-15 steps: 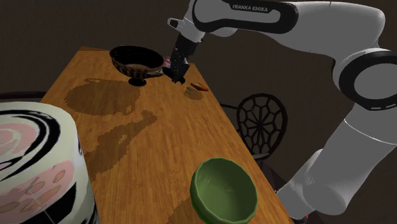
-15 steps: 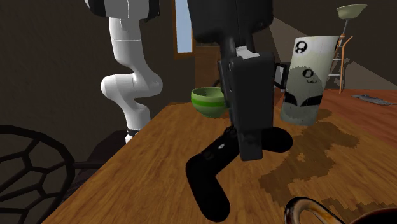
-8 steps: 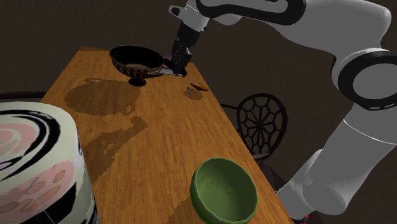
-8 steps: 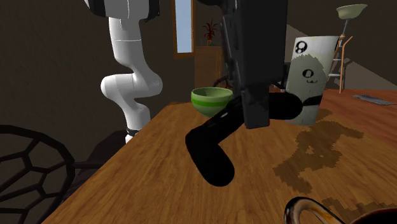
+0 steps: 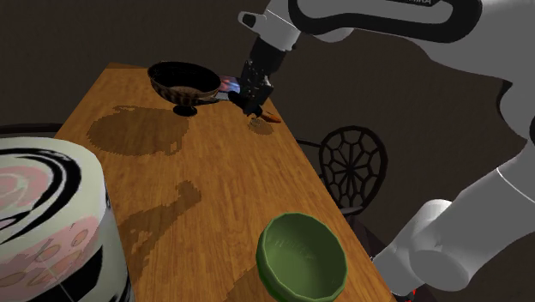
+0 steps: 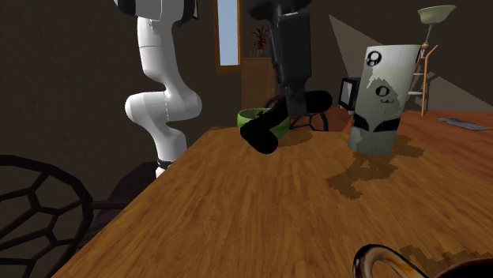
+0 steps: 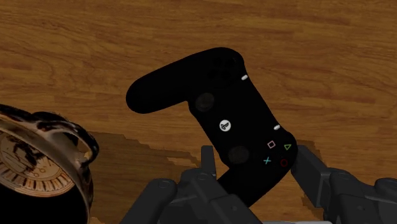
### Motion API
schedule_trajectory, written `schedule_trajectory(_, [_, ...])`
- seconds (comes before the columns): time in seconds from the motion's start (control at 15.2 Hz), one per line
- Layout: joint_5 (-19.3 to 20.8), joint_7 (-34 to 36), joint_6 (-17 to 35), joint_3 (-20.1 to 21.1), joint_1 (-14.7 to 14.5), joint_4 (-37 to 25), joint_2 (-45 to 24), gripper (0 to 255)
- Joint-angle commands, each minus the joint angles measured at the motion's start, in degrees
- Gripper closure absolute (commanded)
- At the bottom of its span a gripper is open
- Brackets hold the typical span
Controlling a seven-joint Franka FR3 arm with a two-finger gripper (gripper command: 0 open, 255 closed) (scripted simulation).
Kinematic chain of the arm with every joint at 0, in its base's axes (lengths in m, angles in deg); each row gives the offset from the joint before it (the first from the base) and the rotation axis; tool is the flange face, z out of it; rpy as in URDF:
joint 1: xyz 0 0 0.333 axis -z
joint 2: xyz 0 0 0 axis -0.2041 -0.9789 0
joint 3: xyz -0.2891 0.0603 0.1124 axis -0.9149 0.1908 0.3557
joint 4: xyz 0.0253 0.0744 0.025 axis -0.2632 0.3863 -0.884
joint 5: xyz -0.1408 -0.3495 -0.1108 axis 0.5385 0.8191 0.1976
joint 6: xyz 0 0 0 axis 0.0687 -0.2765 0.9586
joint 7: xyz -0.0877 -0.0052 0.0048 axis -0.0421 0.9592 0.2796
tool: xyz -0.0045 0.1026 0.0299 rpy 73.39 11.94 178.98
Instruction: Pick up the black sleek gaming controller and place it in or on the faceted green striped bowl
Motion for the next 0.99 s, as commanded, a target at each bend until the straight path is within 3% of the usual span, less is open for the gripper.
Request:
schedule_trajectory(0.0, [-0.7, 0.8, 0.4, 0.5, -0.5, 4.0, 3.7, 255])
schedule_trajectory(0.92, [-7.0, 10.8, -1.8, 6.7, -7.0, 23.4, 27.6, 255])
